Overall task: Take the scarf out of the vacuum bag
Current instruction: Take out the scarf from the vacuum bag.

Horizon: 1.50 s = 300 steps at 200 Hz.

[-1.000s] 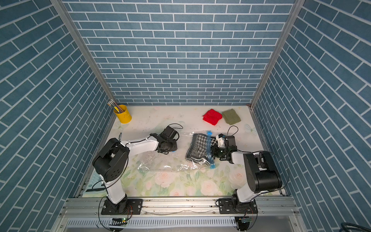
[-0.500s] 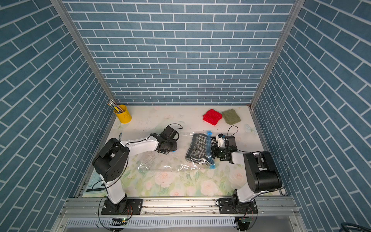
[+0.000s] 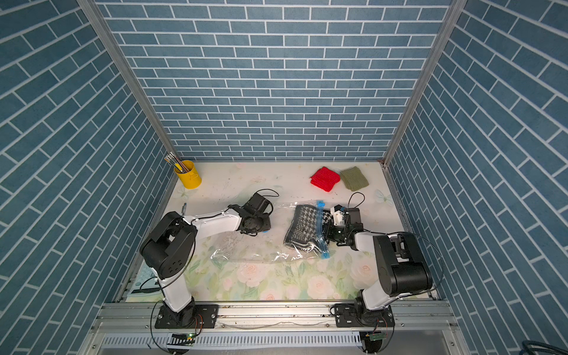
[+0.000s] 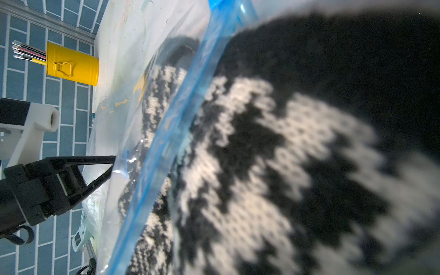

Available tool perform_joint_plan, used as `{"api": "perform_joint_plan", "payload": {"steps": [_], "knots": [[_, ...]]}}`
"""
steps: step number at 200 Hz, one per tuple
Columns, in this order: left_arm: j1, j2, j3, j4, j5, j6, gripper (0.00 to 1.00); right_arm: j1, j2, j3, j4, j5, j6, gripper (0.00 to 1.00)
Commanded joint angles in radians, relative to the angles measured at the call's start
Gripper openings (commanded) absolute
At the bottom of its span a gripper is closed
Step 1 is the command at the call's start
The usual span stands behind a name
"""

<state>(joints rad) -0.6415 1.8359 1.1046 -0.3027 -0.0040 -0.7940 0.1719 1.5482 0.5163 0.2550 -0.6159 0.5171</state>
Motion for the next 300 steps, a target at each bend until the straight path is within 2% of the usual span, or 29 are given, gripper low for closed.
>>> {"api": "perform_joint_plan", "payload": {"steps": [1,63,167,212,271,300], "knots": [[0.027,-0.007,-0.031,-0.072,-0.057,-0.008,0.02,-0.013,-0.016,-0.001,-0.047,0.03,-0.048,0.0],[0.031,-0.007,-0.028,-0.074,-0.054,-0.009,0.02,-0.011,-0.014,-0.004,-0.04,0.03,-0.044,0.0],[0.041,-0.01,-0.038,-0.072,-0.05,-0.009,0.03,-0.031,-0.077,-0.018,-0.099,0.144,-0.013,0.0],[0.047,-0.013,-0.035,-0.077,-0.054,-0.005,0.03,-0.028,-0.056,-0.003,-0.106,0.128,-0.027,0.0],[0.066,-0.017,-0.035,-0.083,-0.06,0.003,0.03,0.096,0.002,0.057,-0.13,0.102,-0.081,0.0],[0.079,-0.011,-0.033,-0.089,-0.062,0.009,0.02,0.115,0.002,0.072,-0.16,0.099,-0.11,0.0]]}}
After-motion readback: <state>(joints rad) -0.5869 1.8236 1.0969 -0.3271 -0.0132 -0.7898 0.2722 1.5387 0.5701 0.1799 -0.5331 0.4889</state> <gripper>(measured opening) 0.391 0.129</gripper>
